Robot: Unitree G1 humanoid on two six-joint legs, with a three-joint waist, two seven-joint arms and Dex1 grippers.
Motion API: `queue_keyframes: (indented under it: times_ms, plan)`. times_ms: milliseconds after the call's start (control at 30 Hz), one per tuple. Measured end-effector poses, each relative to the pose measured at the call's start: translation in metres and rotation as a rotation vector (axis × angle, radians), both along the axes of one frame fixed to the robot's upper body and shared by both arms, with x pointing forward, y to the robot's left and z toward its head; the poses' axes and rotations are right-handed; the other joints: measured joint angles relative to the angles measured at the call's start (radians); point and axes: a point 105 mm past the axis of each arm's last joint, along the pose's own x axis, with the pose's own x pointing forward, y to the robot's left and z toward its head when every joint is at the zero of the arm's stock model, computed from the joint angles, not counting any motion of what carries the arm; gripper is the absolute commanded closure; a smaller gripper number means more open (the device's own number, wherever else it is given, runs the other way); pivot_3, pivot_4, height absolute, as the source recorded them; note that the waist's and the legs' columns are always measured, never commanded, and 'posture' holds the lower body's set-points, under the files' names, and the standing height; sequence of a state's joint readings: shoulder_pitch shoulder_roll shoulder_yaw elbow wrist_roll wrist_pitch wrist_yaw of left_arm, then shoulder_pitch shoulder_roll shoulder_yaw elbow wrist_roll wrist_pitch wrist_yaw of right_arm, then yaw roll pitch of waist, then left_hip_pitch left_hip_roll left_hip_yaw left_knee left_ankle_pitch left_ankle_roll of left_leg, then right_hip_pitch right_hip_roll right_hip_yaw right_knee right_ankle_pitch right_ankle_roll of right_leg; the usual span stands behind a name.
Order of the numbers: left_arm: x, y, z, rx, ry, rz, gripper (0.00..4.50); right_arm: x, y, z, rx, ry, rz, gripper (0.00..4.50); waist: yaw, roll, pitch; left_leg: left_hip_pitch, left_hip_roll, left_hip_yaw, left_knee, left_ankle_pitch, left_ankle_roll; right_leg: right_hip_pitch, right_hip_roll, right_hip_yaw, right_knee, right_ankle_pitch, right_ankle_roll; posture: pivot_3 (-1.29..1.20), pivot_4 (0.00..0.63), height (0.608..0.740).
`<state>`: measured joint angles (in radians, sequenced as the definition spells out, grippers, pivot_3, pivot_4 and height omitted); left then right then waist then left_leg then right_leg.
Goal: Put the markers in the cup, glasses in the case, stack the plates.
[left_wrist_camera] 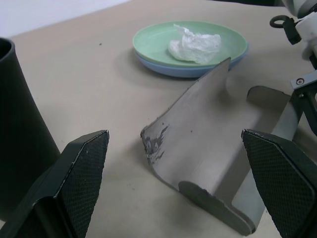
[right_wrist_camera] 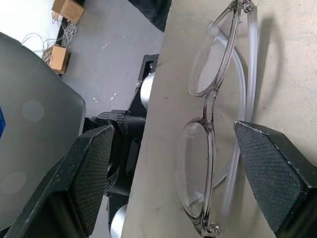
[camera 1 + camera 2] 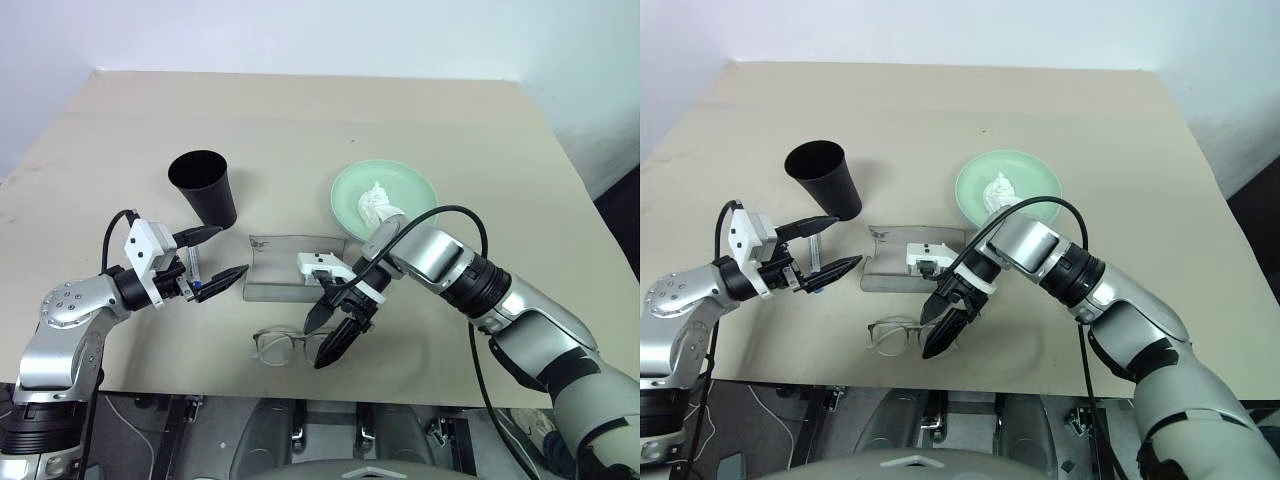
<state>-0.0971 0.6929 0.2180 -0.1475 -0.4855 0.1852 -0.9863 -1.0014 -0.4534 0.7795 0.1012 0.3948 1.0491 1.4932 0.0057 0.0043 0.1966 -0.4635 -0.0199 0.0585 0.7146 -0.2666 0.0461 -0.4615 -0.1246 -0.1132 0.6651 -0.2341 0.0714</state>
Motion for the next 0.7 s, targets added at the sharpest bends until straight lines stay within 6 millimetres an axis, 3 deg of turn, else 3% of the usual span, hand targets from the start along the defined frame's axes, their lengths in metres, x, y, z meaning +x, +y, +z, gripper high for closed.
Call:
queue_keyframes:
  times_ms: [67, 333, 500, 633, 700]
  plan:
    - [0.0, 0.001, -0.001, 0.002, 0.001, -0.001, 0.0, 0.0, 0.0, 0.0, -0.003, 0.005, -0.003, 0.95, 0.0, 0.0, 0.0, 0.0, 0.0, 0.0, 0.0, 0.0, 0.0, 0.0, 0.0, 0.0, 0.0, 0.0, 0.0, 0.0, 0.15, 0.681]
    - [0.0, 0.003, -0.004, 0.015, -0.012, 0.0, 0.0, -0.003, 0.005, -0.001, -0.01, 0.023, -0.008, 3.59, -0.001, 0.0, 0.0, 0.0, 0.0, 0.0, -0.001, 0.0, 0.0, 0.0, 0.0, 0.0, 0.0, 0.0, 0.0, 0.0, 0.15, 0.681]
    - [-0.001, 0.003, -0.005, 0.014, -0.01, 0.002, 0.0, -0.004, 0.01, -0.002, -0.011, 0.027, -0.009, 3.59, -0.004, 0.0, 0.0, 0.001, 0.0, 0.0, -0.001, 0.0, 0.0, 0.0, 0.0, 0.0, 0.0, 0.0, -0.001, 0.0, 0.15, 0.681]
    - [-0.001, 0.003, -0.005, 0.014, -0.009, 0.005, 0.0, -0.004, 0.011, 0.0, -0.01, 0.023, -0.011, 4.44, -0.013, -0.001, 0.0, 0.001, 0.001, 0.0, -0.001, 0.0, 0.0, 0.0, 0.0, 0.0, 0.0, 0.0, -0.001, 0.0, 0.15, 0.681]
    - [-0.001, 0.003, -0.005, 0.014, -0.009, 0.006, 0.0, -0.004, 0.013, 0.001, -0.008, 0.022, -0.009, 4.48, -0.019, -0.001, -0.001, 0.002, 0.001, 0.0, -0.001, 0.0, 0.0, 0.001, 0.0, 0.0, 0.0, 0.001, -0.001, 0.0, 0.15, 0.681]
